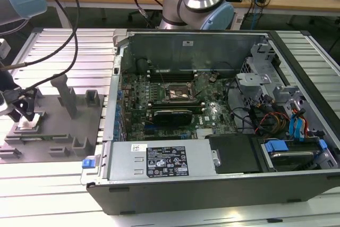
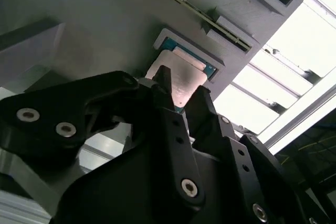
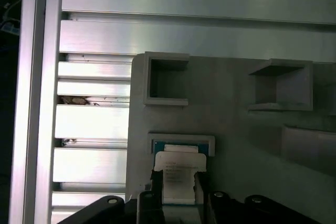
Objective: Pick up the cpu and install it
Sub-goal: 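Pick up the cpu and move it towards the insertion slot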
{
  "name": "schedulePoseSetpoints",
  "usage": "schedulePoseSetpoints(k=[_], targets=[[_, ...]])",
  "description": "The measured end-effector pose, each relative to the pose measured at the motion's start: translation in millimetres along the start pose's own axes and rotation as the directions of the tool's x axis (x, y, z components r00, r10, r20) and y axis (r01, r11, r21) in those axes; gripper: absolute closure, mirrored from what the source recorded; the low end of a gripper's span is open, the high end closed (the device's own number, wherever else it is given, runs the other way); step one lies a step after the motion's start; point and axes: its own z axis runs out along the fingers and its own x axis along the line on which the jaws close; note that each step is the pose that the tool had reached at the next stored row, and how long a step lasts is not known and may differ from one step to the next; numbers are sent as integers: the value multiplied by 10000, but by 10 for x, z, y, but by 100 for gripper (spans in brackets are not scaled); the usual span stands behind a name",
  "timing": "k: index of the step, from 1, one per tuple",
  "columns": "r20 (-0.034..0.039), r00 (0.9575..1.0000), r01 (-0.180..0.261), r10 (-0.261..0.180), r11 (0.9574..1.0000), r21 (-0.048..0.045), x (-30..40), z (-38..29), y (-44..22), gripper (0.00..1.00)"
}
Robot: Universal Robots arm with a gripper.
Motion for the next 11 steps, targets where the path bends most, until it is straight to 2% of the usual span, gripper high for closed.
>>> schedulePoseSetpoints(k=[3,4,6,8,11], targets=[[0,10000,7,-7,10000,0,0,0,0,46],[0,10000,9,-9,10000,0,0,0,0,46],[-1,10000,13,-13,10000,0,0,0,0,34],[3,10000,16,-16,10000,-2,-1,16,0,34],[2,10000,-8,8,10000,-1,0,90,-3,34]])
